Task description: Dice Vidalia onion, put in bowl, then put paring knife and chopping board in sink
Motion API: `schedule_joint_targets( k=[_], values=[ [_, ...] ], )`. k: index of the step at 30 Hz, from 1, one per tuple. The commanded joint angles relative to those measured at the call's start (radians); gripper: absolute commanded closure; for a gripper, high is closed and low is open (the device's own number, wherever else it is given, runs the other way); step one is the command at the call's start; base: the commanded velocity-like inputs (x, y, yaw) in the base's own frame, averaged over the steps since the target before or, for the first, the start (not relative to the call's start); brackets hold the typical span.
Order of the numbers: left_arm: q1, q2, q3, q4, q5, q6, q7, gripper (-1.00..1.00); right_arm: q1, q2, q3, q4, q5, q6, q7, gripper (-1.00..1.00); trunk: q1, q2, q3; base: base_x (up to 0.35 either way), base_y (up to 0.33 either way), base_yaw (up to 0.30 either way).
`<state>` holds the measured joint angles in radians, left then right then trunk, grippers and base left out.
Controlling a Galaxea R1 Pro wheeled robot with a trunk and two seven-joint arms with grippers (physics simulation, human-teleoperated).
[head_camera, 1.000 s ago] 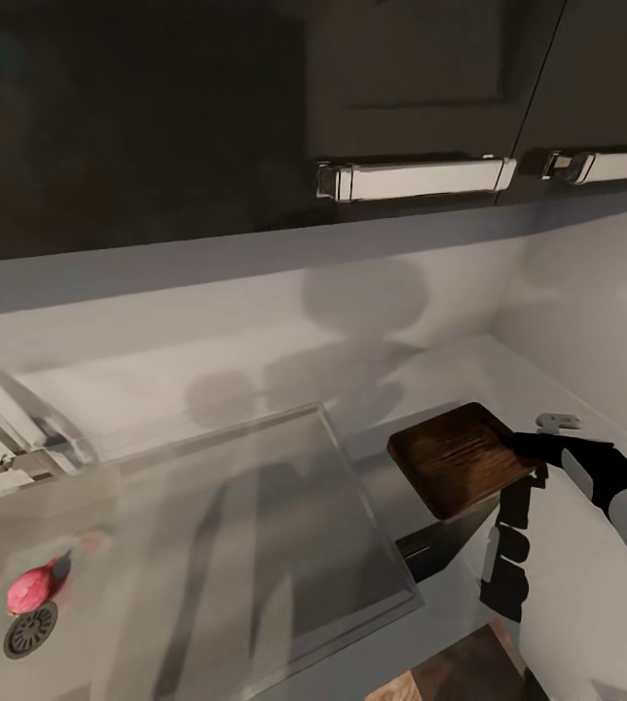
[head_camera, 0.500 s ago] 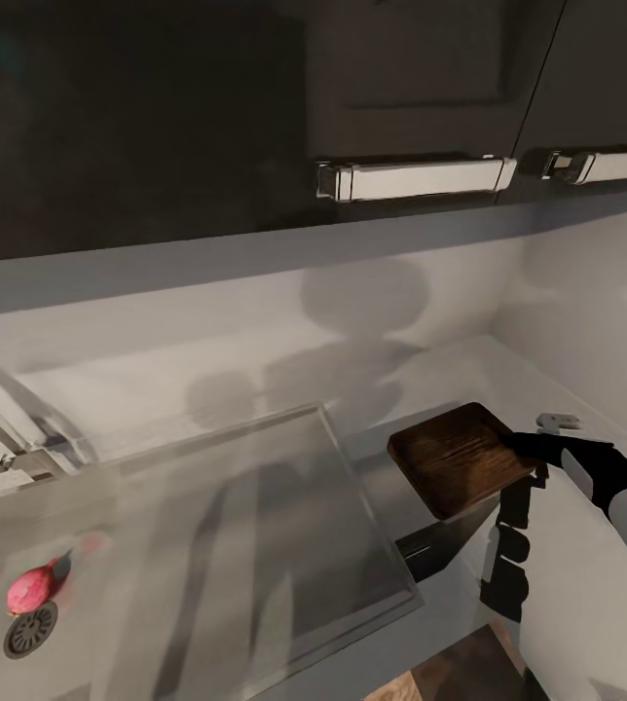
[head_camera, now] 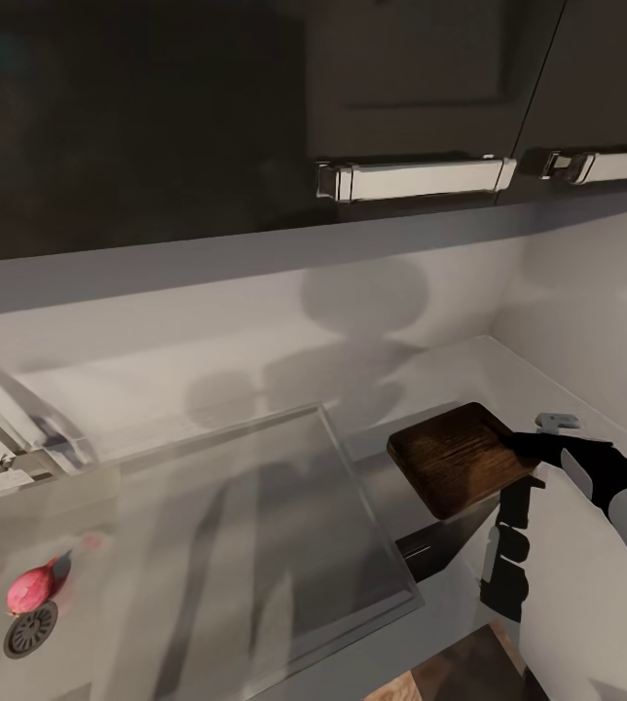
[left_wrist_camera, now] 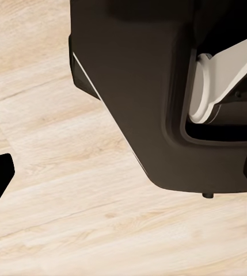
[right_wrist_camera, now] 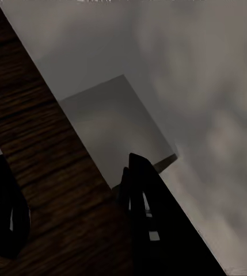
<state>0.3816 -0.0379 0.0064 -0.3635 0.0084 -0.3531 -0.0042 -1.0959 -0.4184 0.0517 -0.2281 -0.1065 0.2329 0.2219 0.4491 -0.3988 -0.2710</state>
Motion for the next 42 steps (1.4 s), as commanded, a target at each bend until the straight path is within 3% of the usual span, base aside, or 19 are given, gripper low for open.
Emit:
schedule_joint_targets(
  k=[1, 23, 42],
  values=[
    [0.000, 0.000, 0.000, -0.002, 0.001, -0.001, 0.000, -1.00, 0.001, 0.000, 0.006, 0.030, -0.014, 0.007, 0.004, 1.00, 0.001, -0.001, -0.002, 0.000, 0.000, 0.000],
    [0.000, 0.000, 0.000, -0.002, 0.001, 0.000, 0.000, -1.00, 0.001, 0.000, 0.005, 0.030, -0.010, 0.008, 0.002, 1.00, 0.001, -0.001, -0.001, 0.000, 0.000, 0.000],
    [0.000, 0.001, 0.001, 0.004, 0.001, 0.000, 0.000, -1.00, 0.001, 0.000, 0.005, 0.030, -0.012, 0.009, 0.003, 1.00, 0.001, -0.001, 0.026, 0.000, 0.000, 0.000]
  ],
)
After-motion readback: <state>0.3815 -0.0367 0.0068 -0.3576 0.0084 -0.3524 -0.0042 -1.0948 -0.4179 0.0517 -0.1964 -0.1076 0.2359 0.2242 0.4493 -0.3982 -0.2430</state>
